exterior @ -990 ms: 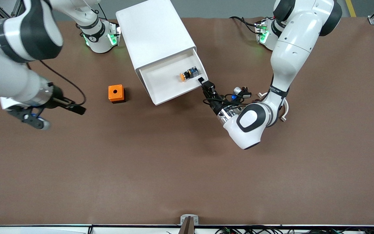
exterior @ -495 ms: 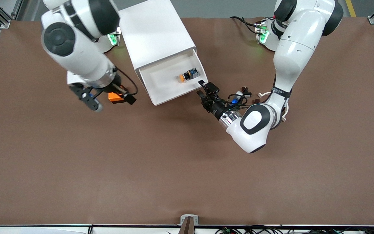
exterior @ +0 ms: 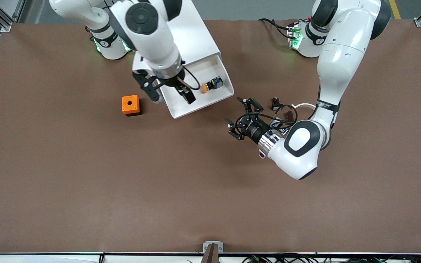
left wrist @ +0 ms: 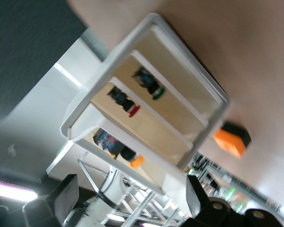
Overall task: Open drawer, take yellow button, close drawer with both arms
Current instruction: 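Reach the right gripper into the drawer and grasp the yellow button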
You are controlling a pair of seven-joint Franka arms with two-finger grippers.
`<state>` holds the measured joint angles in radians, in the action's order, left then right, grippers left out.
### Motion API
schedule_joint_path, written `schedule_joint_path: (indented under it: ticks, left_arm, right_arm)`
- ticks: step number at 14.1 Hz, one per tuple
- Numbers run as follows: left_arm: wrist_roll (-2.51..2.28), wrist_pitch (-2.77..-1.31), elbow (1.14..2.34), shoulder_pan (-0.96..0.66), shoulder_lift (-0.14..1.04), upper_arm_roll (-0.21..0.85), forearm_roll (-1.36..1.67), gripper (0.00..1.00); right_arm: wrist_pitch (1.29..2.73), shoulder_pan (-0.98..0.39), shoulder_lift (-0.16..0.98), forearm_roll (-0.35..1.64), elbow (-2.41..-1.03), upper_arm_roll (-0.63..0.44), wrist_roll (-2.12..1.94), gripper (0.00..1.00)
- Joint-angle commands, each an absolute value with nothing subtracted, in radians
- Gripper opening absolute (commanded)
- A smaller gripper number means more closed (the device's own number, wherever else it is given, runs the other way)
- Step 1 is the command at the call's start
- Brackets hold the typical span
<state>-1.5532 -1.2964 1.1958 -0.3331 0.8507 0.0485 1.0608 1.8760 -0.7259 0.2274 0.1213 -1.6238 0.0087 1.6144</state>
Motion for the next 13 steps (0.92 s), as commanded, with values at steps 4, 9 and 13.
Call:
schedule_joint_path:
  ticks: [4, 9, 13]
  left_arm:
    - [-1.145, -1.319, 1.152, -0.334, 0.674, -0.07, 1.001, 1.0]
    - [-1.075, -1.489, 1.16, -0.387, 0.632, -0.061, 0.657, 1.0]
    - [-1.066, -1.609, 1.163, -0.442, 0.627, -0.061, 0.563, 1.0]
  right_arm:
    - [2.0, -0.854, 0.32, 0.107, -1.623, -0.006, 1.804, 1.0]
    - [2.022, -0.917, 0.365, 0.078, -1.621, -0.006, 1.881, 1.0]
    - [2.019, -0.937, 0.383, 0.08, -1.621, -0.005, 1.919, 0.98]
